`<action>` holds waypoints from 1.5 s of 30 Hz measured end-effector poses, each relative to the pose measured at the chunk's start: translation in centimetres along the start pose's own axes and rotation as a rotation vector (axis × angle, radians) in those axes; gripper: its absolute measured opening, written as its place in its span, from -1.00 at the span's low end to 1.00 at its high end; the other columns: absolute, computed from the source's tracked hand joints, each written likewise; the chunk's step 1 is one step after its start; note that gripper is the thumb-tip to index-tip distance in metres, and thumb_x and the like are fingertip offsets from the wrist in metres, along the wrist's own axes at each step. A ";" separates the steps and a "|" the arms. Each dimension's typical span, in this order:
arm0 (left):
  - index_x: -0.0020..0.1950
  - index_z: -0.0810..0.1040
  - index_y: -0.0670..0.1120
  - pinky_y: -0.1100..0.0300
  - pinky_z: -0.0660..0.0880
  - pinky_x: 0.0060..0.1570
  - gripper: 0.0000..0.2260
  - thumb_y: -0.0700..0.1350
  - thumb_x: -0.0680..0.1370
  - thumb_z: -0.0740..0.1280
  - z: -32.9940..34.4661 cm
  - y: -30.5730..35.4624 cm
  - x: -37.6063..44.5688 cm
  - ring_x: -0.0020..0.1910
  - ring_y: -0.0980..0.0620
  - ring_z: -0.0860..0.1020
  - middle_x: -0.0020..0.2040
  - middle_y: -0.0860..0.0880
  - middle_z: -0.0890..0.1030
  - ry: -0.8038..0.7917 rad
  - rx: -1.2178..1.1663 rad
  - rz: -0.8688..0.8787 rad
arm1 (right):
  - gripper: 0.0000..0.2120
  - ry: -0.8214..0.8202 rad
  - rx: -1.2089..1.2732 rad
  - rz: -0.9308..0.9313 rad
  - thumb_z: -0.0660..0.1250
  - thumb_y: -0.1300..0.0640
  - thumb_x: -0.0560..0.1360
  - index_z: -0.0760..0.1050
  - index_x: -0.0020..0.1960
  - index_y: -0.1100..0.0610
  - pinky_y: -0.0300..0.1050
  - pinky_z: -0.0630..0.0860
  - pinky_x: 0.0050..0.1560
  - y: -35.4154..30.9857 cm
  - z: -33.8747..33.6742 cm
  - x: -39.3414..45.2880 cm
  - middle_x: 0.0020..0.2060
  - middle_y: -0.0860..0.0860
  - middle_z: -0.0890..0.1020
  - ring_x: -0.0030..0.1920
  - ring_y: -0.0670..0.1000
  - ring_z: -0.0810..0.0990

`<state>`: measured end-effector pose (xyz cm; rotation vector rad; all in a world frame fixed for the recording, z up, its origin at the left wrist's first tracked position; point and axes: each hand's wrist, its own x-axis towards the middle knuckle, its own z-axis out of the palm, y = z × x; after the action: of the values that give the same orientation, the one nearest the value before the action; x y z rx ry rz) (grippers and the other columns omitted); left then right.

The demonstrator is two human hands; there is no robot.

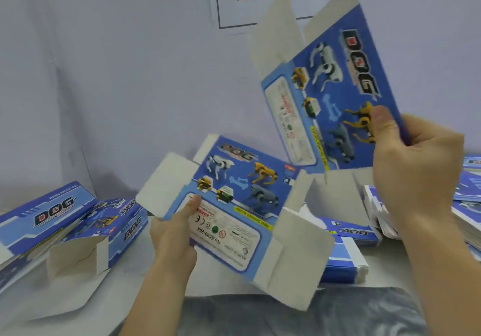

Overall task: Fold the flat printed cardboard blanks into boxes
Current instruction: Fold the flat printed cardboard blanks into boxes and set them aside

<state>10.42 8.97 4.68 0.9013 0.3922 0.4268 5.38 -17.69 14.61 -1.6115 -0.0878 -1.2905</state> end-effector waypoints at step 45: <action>-0.32 0.63 0.16 0.42 0.46 -0.47 -0.71 -0.13 0.56 0.44 1.7 10.0 -7.0 -0.44 0.33 0.58 -0.40 0.29 0.63 -0.380 0.743 1.066 | -0.22 -0.732 0.185 0.279 0.41 -0.12 0.50 0.03 0.57 -0.22 -0.21 0.45 0.14 -0.6 4.8 -4.6 0.28 -0.23 0.49 0.22 -0.10 0.57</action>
<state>3.47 9.74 14.77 1.8702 -0.3639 1.0920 6.38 -11.62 12.03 -1.7824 -0.4033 -0.4240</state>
